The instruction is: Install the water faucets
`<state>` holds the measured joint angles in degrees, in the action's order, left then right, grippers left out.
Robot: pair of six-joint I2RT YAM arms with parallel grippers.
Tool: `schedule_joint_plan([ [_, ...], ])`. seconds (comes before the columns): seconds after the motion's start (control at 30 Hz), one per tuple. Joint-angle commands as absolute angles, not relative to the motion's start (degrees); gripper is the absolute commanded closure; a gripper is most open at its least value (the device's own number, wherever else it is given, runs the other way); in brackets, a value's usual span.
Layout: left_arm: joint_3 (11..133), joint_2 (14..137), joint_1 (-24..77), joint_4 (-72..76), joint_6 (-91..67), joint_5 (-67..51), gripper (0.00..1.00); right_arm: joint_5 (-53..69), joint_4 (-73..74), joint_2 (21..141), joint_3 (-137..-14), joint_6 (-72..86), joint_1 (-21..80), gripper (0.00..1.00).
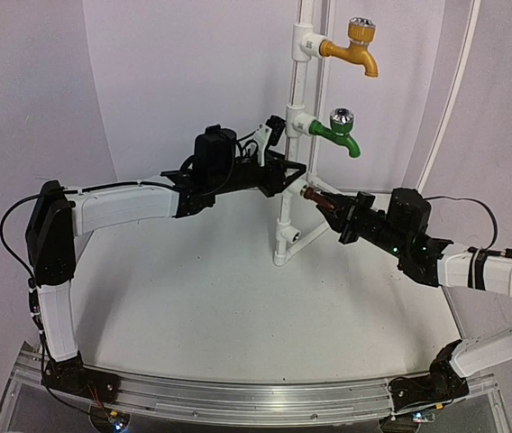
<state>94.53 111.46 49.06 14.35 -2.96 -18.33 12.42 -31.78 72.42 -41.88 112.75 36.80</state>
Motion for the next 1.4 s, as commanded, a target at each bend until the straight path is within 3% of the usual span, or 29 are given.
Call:
schedule_joint_plan([
  [0.0,94.79,113.65,50.72,-0.79,-8.46,-17.25,1.0,17.15,-38.34,71.36,-45.54,126.61,36.27,0.72],
  [0.2,98.66,113.59,50.3,-5.0,-11.56,-12.55,1.0,16.34,-36.57,69.73,-44.25,120.17,35.7,0.21],
  [0.33,99.24,113.75,49.28,-6.44,-11.11,-12.59,1.0,16.03,-27.76,65.79,-43.09,114.84,35.6,0.02],
  [0.53,99.57,113.31,49.13,-7.06,-9.31,-12.12,1.0,15.6,-15.86,54.94,-36.25,106.09,35.11,0.02],
  [0.63,99.65,113.15,49.04,-7.74,-8.22,-12.61,1.0,14.39,-7.61,48.49,-35.07,91.94,34.4,0.02],
  [0.7,99.47,112.78,48.94,-8.12,-7.66,-13.01,1.0,12.17,-1.83,45.51,-37.56,74.4,34.31,0.02],
  [0.87,98.41,111.56,48.87,-8.71,-6.51,-13.64,1.0,9.03,10.28,45.82,-48.23,12.77,34.32,0.02],
  [1.07,98.27,111.23,48.73,-8.95,-6.12,-14.44,1.0,14.24,4.73,49.16,-47.92,-36.96,34.29,0.02],
  [1.17,98.05,110.94,48.68,-9.11,-5.63,-14.76,1.0,15.11,2.84,52.51,-48.74,-48.22,34.28,0.02],
  [1.37,98.17,110.88,48.34,-9.49,-5.19,-15.94,1.0,15.56,-6.78,59.74,-49.43,-55.05,34.28,0.14],
])
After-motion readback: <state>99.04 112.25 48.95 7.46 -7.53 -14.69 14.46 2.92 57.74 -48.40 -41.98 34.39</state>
